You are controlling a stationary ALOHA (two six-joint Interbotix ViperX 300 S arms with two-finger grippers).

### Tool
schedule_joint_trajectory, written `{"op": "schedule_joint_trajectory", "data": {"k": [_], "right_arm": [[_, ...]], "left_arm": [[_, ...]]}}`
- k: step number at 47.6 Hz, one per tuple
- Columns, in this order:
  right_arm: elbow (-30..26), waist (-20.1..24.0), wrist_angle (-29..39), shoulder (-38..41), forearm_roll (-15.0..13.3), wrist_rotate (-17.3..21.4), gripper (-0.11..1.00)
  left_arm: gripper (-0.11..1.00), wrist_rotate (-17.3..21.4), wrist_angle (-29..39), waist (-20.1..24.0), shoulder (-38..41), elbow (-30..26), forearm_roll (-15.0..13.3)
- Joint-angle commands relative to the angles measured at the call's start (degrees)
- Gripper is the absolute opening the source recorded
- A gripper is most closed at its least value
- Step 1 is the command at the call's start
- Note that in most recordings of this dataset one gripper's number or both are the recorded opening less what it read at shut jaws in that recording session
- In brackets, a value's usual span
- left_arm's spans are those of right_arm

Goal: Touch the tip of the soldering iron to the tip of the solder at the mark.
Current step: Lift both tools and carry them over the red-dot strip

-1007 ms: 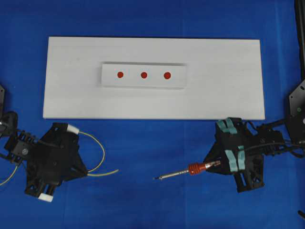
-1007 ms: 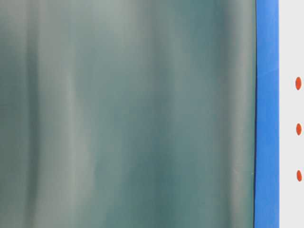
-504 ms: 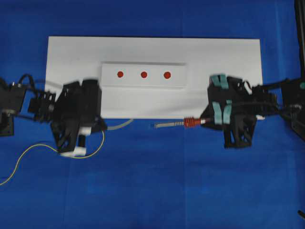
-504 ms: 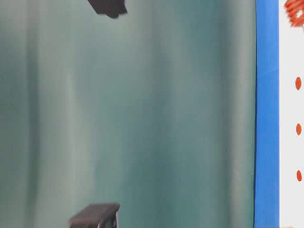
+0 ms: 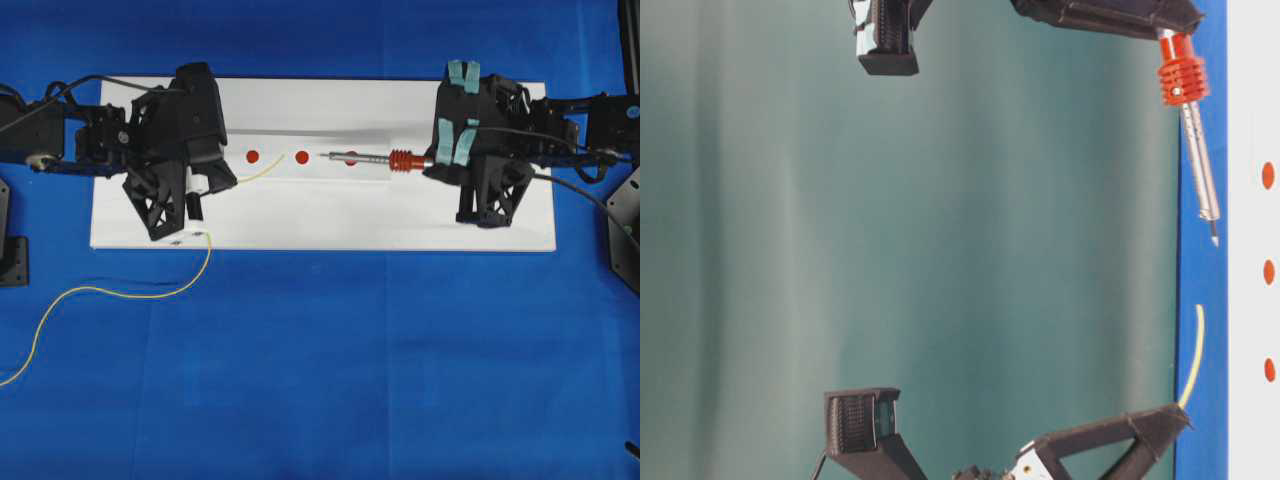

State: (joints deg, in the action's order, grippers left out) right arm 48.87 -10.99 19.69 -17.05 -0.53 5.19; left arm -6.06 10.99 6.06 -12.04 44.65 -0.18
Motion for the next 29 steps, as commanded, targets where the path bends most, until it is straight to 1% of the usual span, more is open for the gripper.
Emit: {"op": "schedule_joint_trajectory", "data": {"k": [1, 16, 29], "right_arm": [[-1.76, -0.79, 0.0, -0.97, -1.05, -0.09, 0.06], [-1.85, -0.79, 0.0, -0.97, -1.23, 0.0, 0.06], [-1.85, -0.88, 0.0, -0.88, -1.23, 0.09, 0.06]], "left_arm": [[0.03, 0.35, -0.09, 0.79, -0.26, -1.41, 0.18], [0.03, 0.44, 1.49, 1.49, -0.35, -1.32, 0.18], [0.03, -1.14, 4.57, 1.23, -0.7, -0.62, 0.18]]}}
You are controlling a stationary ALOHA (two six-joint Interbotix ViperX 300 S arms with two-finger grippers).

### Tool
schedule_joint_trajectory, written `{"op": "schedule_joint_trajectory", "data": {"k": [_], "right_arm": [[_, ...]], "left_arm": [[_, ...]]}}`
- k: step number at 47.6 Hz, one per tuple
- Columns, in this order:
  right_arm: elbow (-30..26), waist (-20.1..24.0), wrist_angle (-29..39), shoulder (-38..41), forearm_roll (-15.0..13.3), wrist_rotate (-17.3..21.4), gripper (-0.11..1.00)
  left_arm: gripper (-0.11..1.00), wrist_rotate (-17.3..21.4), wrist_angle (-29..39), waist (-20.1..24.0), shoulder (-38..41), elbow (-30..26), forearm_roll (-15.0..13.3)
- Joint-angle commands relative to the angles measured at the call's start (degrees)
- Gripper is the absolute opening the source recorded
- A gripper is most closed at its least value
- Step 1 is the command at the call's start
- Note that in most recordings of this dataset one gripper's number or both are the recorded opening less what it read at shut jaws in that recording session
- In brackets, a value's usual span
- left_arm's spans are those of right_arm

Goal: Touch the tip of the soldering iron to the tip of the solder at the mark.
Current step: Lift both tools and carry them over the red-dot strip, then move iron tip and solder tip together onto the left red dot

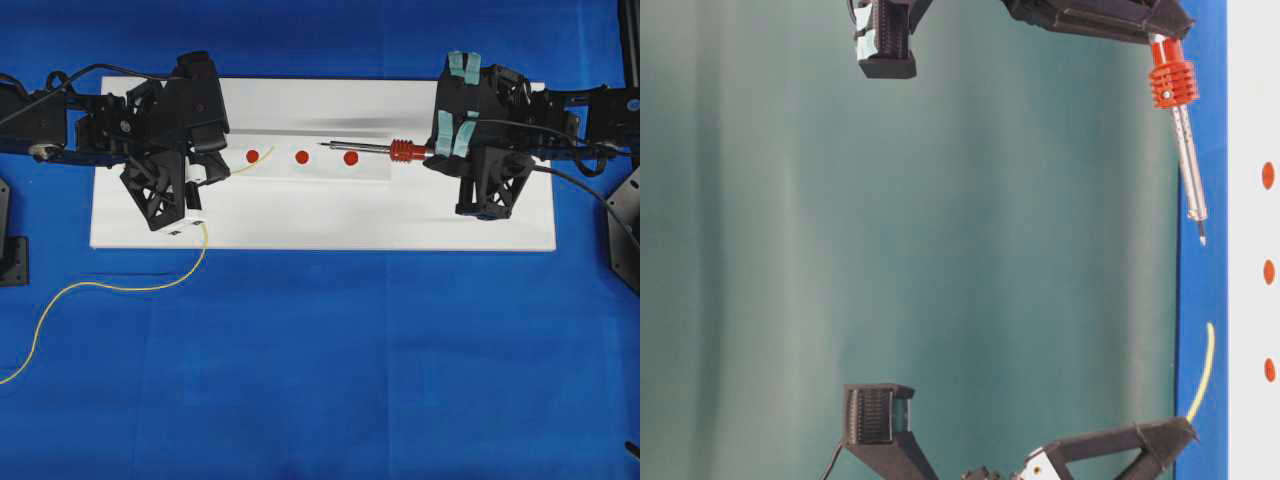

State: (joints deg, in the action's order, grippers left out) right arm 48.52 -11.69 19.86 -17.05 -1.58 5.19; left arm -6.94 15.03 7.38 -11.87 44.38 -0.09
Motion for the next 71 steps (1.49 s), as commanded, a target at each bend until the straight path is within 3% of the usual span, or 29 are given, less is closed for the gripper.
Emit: {"op": "schedule_joint_trajectory", "data": {"k": [1, 12, 42, 71], "right_arm": [[-1.49, -0.18, -0.18, -0.88, -0.18, 0.09, 0.06], [-1.58, -0.18, -0.18, -0.7, -0.09, 0.09, 0.06], [-2.02, -0.09, -0.26, -0.09, -0.09, 0.09, 0.06], [-8.09, 0.53, 0.35, 6.42, -0.09, 0.0, 0.06]], "left_arm": [[0.03, -0.44, 0.7, -0.09, -0.88, -0.26, 0.09], [0.03, -2.37, 0.53, -0.35, -0.79, 1.49, 0.09], [0.03, -2.46, -3.96, -0.18, 0.97, 4.75, 0.09], [0.03, -3.16, -3.87, -0.18, 1.05, 4.83, 0.09]]}}
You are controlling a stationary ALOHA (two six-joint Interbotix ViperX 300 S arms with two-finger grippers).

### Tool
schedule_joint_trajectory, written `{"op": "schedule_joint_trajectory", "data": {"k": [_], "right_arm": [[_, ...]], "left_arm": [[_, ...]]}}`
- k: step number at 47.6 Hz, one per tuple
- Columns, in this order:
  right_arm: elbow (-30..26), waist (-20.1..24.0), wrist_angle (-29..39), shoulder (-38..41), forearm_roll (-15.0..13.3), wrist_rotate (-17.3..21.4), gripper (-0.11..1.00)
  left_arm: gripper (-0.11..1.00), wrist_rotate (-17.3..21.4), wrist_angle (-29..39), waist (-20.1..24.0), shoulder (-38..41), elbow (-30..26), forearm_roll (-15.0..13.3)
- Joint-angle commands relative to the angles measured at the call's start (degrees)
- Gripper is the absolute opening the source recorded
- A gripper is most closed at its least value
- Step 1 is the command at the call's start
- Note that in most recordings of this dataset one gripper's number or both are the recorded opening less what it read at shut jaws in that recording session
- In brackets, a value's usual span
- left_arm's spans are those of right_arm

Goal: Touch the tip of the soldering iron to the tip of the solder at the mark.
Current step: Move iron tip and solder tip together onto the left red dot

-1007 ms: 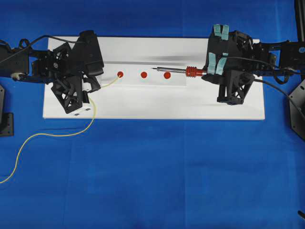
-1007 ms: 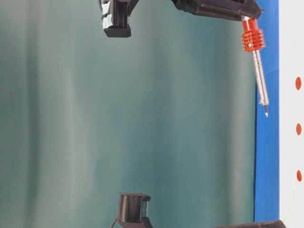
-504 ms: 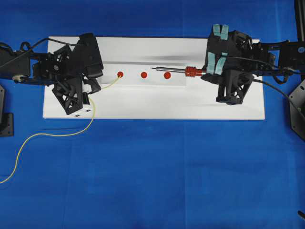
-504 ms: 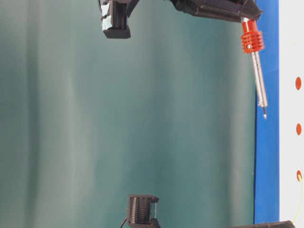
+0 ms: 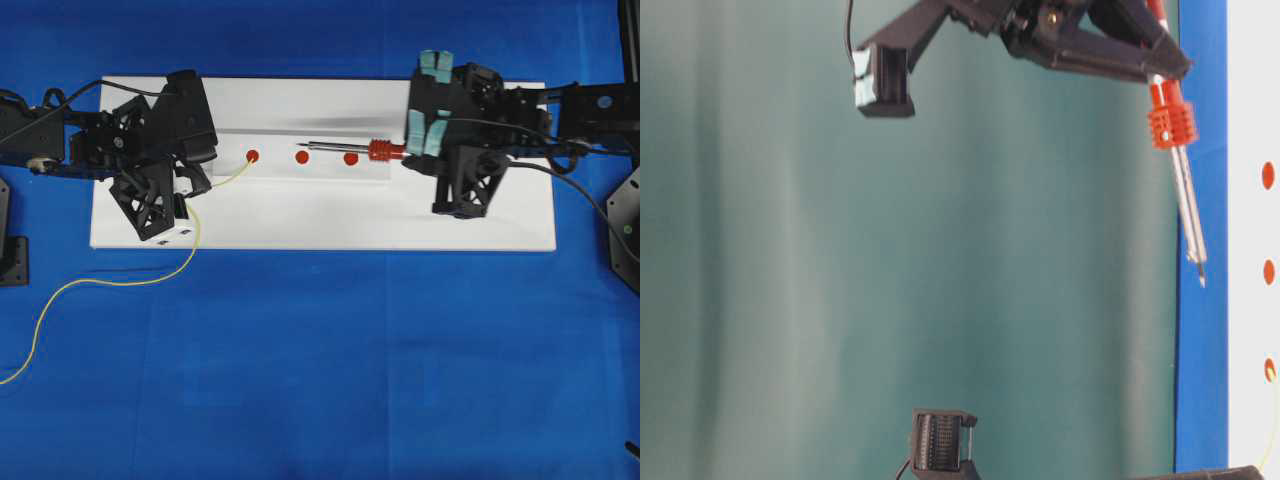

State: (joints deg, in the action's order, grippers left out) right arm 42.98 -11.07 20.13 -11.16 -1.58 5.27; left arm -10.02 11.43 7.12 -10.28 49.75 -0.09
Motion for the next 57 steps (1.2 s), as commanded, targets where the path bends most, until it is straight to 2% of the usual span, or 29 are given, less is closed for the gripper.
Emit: {"op": "schedule_joint_trajectory", "data": {"k": [1, 29, 57], "right_arm": [[-2.9, -0.09, 0.18, 0.97, -0.09, -0.09, 0.06], [-12.3, 0.62, 1.32, 11.6, -1.14, -0.7, 0.06], [-13.1, 0.88, 2.46, 13.54, -1.23, -0.53, 0.06]], "left_arm": [[0.03, 0.0, -0.26, 0.09, -0.53, -0.53, 0.09], [0.03, -0.09, -0.35, 0.09, -0.53, -0.53, 0.09], [0.03, -0.09, -0.35, 0.09, -0.53, -0.62, 0.09]]}}
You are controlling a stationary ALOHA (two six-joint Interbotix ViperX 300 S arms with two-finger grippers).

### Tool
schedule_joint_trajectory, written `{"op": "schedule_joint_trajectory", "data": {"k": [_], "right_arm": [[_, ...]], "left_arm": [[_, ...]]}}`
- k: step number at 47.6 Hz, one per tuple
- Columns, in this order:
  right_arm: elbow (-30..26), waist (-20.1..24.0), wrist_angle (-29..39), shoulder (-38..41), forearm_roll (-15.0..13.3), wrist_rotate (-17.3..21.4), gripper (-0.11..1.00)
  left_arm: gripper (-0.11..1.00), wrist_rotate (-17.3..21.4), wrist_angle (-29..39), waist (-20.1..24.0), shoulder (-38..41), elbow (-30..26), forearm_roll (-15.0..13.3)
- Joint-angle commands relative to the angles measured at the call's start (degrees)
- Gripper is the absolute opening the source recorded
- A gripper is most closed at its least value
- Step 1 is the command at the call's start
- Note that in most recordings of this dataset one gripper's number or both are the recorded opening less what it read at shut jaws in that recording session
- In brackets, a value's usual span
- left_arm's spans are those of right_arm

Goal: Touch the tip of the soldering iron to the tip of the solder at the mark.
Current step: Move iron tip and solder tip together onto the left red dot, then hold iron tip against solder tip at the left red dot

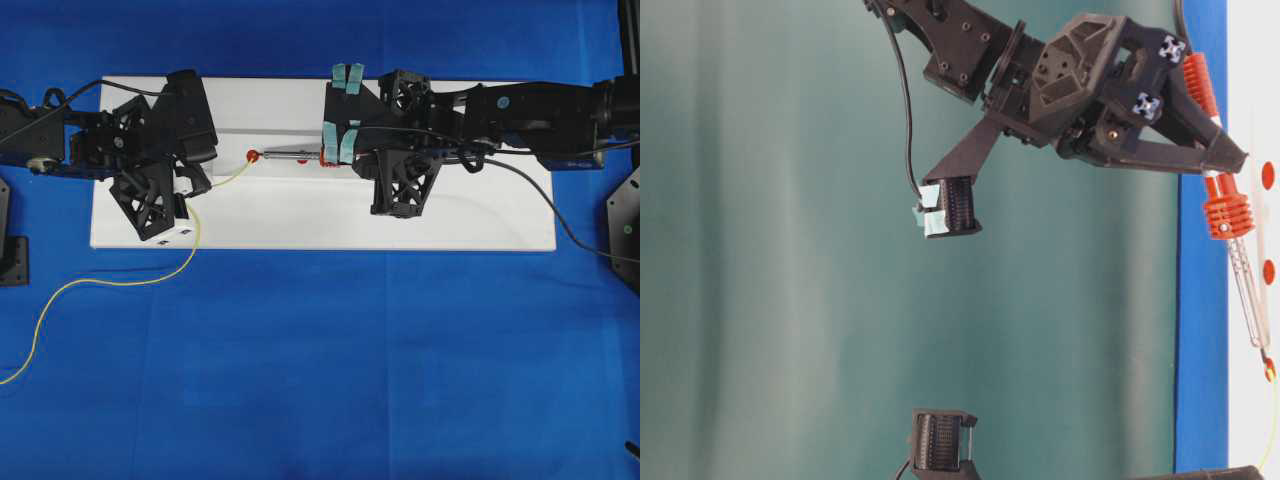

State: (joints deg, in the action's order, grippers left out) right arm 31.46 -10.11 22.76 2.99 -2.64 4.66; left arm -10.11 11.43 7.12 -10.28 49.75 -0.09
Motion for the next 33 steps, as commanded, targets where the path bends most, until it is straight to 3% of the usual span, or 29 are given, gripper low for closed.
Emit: {"op": "schedule_joint_trajectory", "data": {"k": [1, 33], "right_arm": [[-1.58, -0.09, -0.09, -0.7, -0.18, 0.09, 0.06], [-1.58, -0.09, 0.53, -0.62, -0.18, 0.0, 0.06]], "left_arm": [[0.03, 0.0, -0.35, 0.09, -0.44, -0.62, 0.09], [0.03, 0.0, -0.26, 0.09, -0.44, -0.7, 0.09]]}}
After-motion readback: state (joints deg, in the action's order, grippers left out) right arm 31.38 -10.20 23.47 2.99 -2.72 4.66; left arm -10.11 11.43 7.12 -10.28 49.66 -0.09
